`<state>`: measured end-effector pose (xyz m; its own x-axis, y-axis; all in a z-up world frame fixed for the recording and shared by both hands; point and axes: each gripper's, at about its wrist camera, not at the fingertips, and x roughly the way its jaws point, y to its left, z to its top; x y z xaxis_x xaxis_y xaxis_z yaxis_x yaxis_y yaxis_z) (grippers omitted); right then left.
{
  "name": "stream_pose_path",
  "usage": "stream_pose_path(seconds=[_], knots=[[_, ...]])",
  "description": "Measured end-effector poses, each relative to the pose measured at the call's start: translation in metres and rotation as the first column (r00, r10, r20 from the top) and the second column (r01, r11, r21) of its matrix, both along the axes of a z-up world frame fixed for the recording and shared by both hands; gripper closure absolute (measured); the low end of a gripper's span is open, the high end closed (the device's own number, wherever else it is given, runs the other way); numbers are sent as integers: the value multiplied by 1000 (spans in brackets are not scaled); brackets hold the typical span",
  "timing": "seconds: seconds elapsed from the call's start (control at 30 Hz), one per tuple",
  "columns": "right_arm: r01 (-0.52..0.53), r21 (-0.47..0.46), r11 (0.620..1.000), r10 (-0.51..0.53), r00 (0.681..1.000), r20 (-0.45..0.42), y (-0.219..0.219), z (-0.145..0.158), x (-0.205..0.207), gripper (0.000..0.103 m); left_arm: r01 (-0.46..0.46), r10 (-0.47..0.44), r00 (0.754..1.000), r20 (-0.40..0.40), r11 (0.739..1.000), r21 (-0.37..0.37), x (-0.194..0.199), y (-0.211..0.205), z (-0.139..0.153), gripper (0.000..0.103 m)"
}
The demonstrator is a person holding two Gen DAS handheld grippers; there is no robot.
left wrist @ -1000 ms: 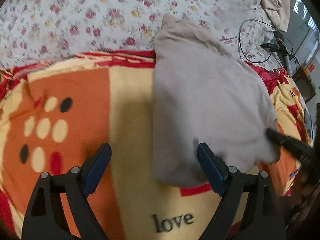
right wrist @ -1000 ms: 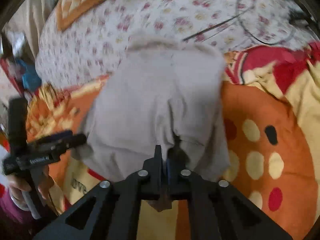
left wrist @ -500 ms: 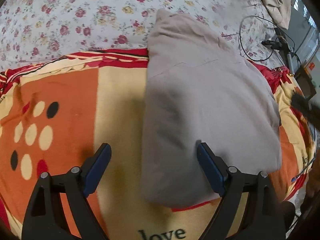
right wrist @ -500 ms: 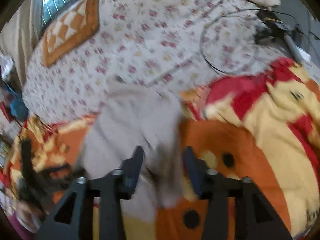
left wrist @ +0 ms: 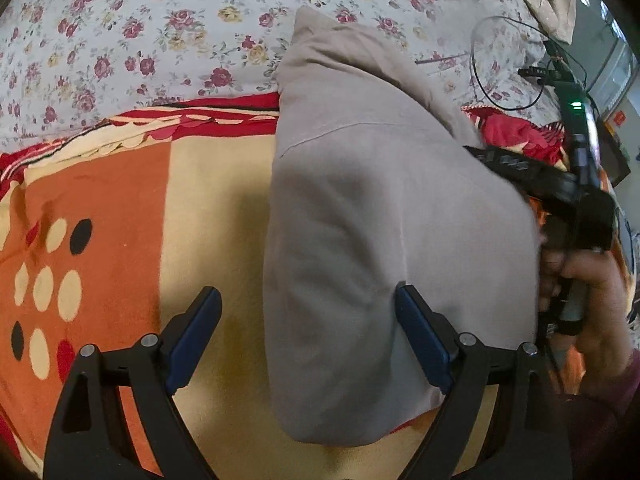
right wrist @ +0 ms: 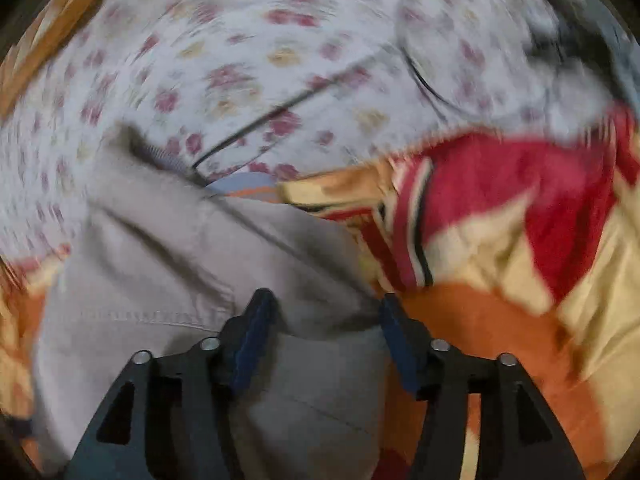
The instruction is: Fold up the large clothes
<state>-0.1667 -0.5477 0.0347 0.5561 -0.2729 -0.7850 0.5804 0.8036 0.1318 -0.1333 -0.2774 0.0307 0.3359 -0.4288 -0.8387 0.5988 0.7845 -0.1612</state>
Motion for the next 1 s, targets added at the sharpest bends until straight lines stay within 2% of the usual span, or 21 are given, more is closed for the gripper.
stream_pose_path(seconds=[0.13,0.23,0.27,0.4,0.47,0.53,0.6,0.63,0.73,0.8,0.83,0.87,0.93,0.97,1.0], knots=[[-53,22,998,52,998,30,2,19,-22,40,12,-12,1000,5,1000,-9,4,0,5,14],[-112,53,992,107,990,95,6,37,-46,23,20,-22,999,-33,998,-61,14,1,10,14],[-128,66,990,120,986,115,7,39,-53,19,27,-32,998,-52,996,-88,19,1,11,14],[-211,158,965,189,971,145,1,29,-66,18,52,-81,985,-154,982,-182,43,2,7,13],[-248,191,950,215,960,177,-2,22,-62,17,61,-110,972,-210,972,-227,55,1,-1,13],[-269,238,933,221,953,209,-9,14,-54,15,68,-144,947,-288,963,-260,68,-3,-12,13],[-271,325,906,203,952,229,-19,2,-45,15,66,-167,920,-354,957,-281,77,-10,-24,13],[-277,355,893,198,950,242,-20,-1,-41,15,64,-172,915,-366,955,-290,78,-12,-27,10],[-311,461,831,190,938,291,-24,-12,-32,14,55,-169,916,-363,951,-304,79,-17,-26,9],[-373,509,776,201,911,361,-22,-10,-31,12,55,-169,915,-367,952,-300,79,-20,-24,9],[-385,509,770,204,904,376,-22,-6,-32,11,56,-171,914,-368,951,-303,79,-20,-24,9],[-390,482,785,214,900,380,-19,-1,-34,8,60,-177,913,-368,950,-307,80,-20,-25,9],[-376,417,828,251,912,323,-11,2,-29,5,57,-174,914,-366,950,-308,80,-22,-26,9],[-375,395,839,276,918,286,-6,0,-25,7,52,-166,917,-362,951,-305,81,-22,-26,9],[-390,395,832,300,915,270,-1,-4,-20,13,51,-158,924,-349,954,-296,79,-23,-24,14]])
